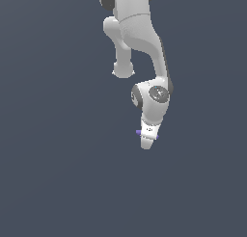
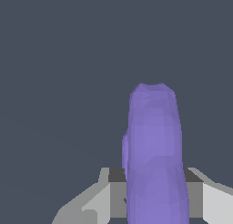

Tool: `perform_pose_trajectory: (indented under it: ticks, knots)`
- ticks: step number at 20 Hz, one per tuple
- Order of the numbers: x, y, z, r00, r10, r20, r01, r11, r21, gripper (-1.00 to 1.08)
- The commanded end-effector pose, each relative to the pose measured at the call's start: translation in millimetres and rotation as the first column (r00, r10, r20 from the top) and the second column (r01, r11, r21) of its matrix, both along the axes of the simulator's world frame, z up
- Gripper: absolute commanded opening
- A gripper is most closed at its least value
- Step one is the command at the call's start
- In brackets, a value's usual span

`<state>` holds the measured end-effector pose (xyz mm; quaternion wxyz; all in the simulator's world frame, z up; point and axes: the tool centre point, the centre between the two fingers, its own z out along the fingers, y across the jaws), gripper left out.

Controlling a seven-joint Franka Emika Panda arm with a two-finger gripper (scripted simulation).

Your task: Pick up the object and move it to a goal position.

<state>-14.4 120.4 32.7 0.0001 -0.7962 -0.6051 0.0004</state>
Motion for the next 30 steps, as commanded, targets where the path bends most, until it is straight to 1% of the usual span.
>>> perform_pose_trajectory:
  ticks: [1, 10, 16, 21, 30]
  knots:
    - [0, 0, 0, 1.0, 0.0, 0.001, 0.0, 1.0, 0.0, -1.0]
    - [0, -1, 0, 1.0, 0.0, 0.001, 0.0, 1.0, 0.0, -1.0]
    - [-8, -14, 1, 1.0, 0.0, 0.001, 0.0, 1.0, 0.0, -1.0]
    - [-21, -40, 2, 1.0, 0.0, 0.001, 0.0, 1.0, 0.0, -1.0]
    - [-55, -105, 5, 1.0, 0.0, 0.001, 0.0, 1.0, 0.0, -1.0]
